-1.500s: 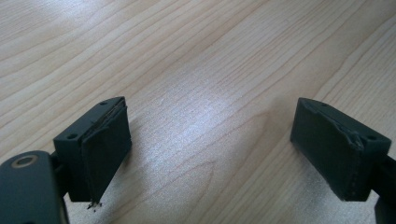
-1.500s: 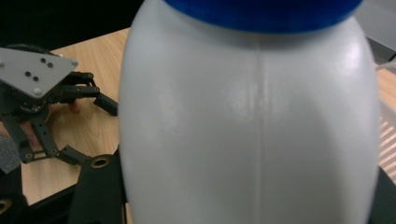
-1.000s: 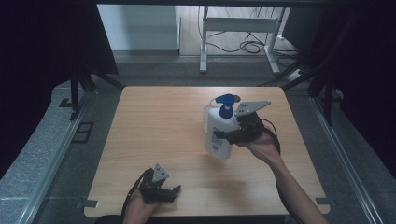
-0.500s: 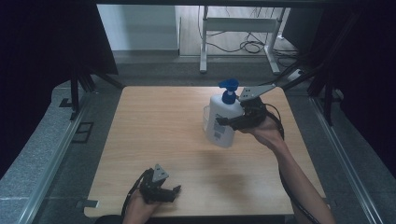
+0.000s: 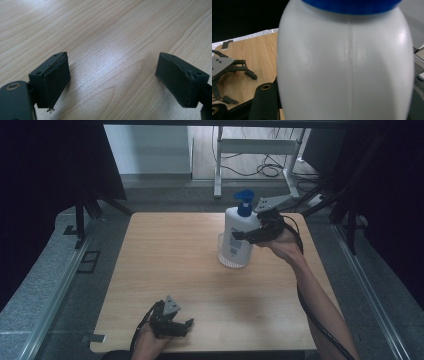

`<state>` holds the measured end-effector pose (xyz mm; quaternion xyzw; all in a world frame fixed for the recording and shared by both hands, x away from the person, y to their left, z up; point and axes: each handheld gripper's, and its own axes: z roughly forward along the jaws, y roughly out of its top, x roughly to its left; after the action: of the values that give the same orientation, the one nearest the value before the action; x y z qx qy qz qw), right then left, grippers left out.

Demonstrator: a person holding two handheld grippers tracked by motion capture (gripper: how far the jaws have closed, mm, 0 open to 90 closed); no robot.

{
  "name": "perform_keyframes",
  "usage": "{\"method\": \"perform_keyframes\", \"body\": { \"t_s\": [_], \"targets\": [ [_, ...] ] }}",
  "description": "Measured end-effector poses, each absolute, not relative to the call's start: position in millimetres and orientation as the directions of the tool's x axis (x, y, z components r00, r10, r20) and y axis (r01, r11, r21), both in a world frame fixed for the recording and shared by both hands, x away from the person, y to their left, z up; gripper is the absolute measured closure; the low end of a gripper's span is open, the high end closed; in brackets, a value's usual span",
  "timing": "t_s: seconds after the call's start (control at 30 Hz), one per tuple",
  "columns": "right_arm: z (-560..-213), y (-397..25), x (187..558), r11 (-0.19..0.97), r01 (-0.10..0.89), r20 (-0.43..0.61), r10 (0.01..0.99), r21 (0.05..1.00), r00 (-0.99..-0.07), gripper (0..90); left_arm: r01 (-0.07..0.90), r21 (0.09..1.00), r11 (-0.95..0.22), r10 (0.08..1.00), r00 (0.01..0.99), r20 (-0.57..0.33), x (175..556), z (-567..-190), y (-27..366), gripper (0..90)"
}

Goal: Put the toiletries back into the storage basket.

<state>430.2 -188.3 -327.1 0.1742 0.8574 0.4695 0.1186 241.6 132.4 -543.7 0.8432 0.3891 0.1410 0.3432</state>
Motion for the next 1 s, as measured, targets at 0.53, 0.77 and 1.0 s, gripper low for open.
{"method": "perform_keyframes", "body": {
  "t_s": [0.53, 0.77, 1.0],
  "targets": [
    [-329, -194, 468, 0.500, 0.187, -0.037, 0.405, 0.846, -0.914, 37.7, 0.560, 0.691, -0.457, 0.754, 0.656, -0.033, 241, -544, 132, 11.6],
    [-334, -195, 479, 0.511, 0.197, -0.051, 0.430, 0.837, -0.901, 37.8, 0.560, 0.691, -0.457, 0.754, 0.656, -0.033, 241, -544, 132, 11.6],
    [-346, -192, 487, 0.508, 0.208, -0.049, 0.446, 0.836, -0.894, 37.7, 0.561, 0.691, -0.457, 0.754, 0.656, -0.034, 241, -544, 132, 11.6]
  ]
}}
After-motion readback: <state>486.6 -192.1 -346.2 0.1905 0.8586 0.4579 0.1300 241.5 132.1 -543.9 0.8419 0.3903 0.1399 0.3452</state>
